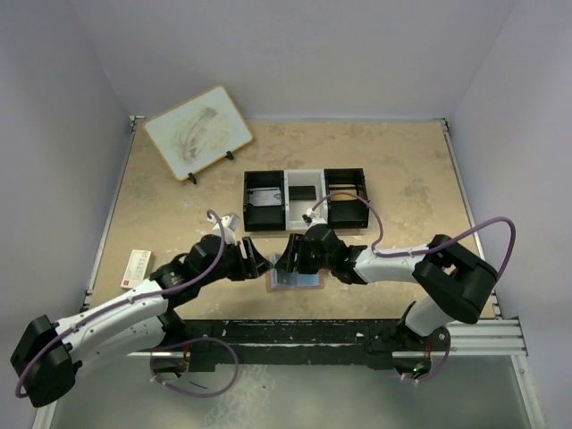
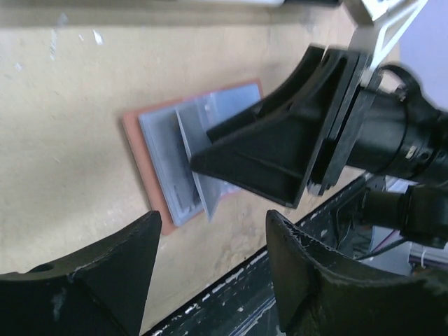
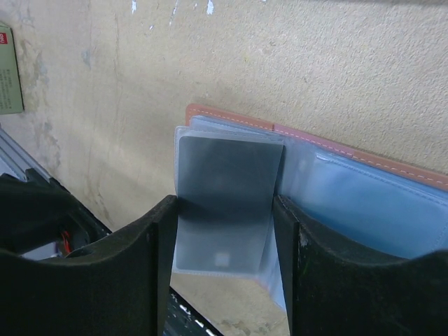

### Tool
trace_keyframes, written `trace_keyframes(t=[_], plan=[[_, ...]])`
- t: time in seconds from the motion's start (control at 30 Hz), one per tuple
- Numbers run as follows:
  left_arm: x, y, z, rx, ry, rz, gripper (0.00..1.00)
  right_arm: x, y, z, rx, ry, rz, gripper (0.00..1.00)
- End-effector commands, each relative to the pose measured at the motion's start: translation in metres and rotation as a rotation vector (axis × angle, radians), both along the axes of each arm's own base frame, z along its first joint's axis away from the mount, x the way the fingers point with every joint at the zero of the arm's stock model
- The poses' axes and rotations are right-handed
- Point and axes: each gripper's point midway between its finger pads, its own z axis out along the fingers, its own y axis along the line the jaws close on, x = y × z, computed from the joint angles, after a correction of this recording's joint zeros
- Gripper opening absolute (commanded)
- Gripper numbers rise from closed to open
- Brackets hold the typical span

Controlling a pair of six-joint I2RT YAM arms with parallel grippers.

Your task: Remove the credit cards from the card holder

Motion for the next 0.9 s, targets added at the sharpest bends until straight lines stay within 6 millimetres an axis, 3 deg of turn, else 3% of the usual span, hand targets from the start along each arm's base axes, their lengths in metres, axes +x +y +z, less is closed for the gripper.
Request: trace_keyframes(t=[0.0,0.2,0.47,0.63,0.87], plan=[[-0.002,-0.021,-0.001,-0.067,-0.018,0.02,0.57,-0.015,-0.011,-0.022,-0.059,0.067,0.013,0.56],[-0.01,-0.033,-0.022,-0.049,0.004,0.001,0.49,-0.014,-0.011,-0.021,-0.06,0.067,0.009,0.56],[-0.005,-0.056,-0.035,-0.06,-0.006,0.016,0.35,-0.013,-0.012,-0.022,-0.066,0.067,0.011,0.56],[-0.001,-0.056,-0.055,-0.029,0.009,0.065,0.25,-0.014,-0.013,-0.022,-0.064,0.067,0.018,0.56],[0.004,-0.067,-0.055,-0.036,-0.005,0.057,0.21,-0.014,-0.014,-0.016,-0.061,0.053,0.021,0.56]])
